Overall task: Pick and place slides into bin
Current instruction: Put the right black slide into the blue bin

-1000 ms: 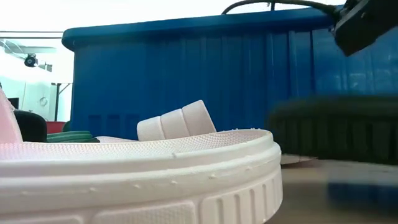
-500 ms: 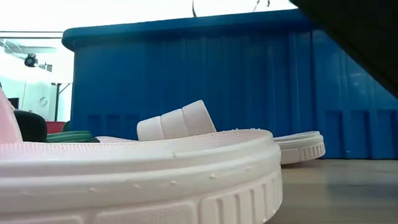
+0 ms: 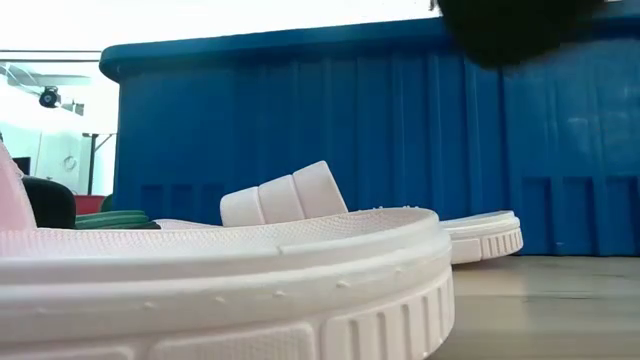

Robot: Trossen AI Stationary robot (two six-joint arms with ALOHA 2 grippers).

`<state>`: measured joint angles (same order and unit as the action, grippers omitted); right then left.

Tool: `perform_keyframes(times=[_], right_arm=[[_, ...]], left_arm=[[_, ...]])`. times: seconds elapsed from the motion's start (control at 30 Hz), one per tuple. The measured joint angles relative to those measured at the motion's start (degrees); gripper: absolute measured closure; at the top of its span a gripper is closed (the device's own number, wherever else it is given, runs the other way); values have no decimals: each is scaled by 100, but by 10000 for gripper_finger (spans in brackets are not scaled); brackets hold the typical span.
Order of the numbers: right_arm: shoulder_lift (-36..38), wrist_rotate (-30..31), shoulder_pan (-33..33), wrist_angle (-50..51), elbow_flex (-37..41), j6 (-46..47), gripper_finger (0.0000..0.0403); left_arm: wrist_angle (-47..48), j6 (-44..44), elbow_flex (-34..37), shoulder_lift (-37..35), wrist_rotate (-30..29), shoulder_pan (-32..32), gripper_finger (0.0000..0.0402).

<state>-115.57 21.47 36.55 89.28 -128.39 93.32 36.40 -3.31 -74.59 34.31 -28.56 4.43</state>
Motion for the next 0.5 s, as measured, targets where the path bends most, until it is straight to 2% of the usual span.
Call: perform_keyframes(times=[0.17, 0.23, 0.3, 0.5], right_arm=[[8, 1545, -19, -16, -665, -958, 392], [134, 2206, -27, -224, -619, -1414, 392], [233, 2554, -72, -331, -616, -1896, 392], [532, 3104, -335, -439, -626, -3164, 392]], left_arm=[[0, 2, 0, 42, 2, 0, 226], [4, 4, 0, 75, 7, -2, 226], [3, 7, 0, 84, 15, -1, 226], [4, 15, 0, 122, 13, -2, 226]])
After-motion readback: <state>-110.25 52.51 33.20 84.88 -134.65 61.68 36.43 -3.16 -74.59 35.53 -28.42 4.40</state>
